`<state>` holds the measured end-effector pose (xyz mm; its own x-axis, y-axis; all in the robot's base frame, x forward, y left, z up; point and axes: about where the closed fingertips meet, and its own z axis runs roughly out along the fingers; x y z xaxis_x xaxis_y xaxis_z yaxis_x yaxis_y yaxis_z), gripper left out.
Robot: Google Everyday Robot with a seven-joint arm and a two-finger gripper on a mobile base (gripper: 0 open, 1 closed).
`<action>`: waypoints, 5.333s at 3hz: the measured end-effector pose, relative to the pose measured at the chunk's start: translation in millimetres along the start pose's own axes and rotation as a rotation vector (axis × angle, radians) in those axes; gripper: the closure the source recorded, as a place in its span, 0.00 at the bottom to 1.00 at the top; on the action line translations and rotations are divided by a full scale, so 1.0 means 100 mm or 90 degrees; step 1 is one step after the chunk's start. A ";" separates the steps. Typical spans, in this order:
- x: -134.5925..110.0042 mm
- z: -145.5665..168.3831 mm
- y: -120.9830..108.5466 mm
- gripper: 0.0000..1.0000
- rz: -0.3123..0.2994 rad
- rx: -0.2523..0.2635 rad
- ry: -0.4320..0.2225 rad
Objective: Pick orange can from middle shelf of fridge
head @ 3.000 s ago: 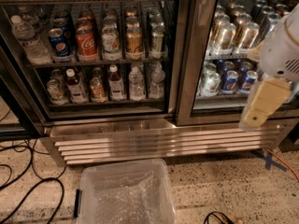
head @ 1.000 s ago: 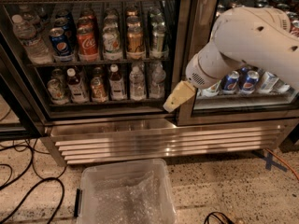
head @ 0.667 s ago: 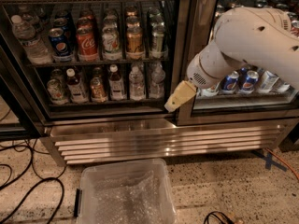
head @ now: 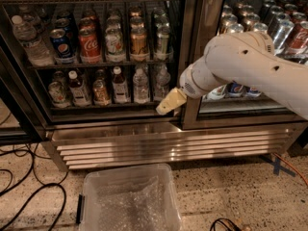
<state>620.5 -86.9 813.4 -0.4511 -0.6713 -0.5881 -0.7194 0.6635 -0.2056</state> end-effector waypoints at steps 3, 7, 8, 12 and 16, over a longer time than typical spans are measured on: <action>-0.56 0.56 -0.16 0.00 0.063 0.030 -0.092; -1.45 1.03 -0.49 0.12 0.112 0.088 -0.286; -1.50 1.07 -0.55 0.13 0.123 0.092 -0.300; -1.75 1.23 -0.75 0.28 0.120 0.106 -0.319; -1.92 1.36 -1.10 0.29 0.117 0.130 -0.318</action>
Offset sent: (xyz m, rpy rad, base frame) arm 0.0954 0.0593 -0.0049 0.1900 -0.0898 -0.1096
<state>858.1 13.6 842.3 -0.2187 -0.3347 -0.9166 -0.5134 0.8383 -0.1836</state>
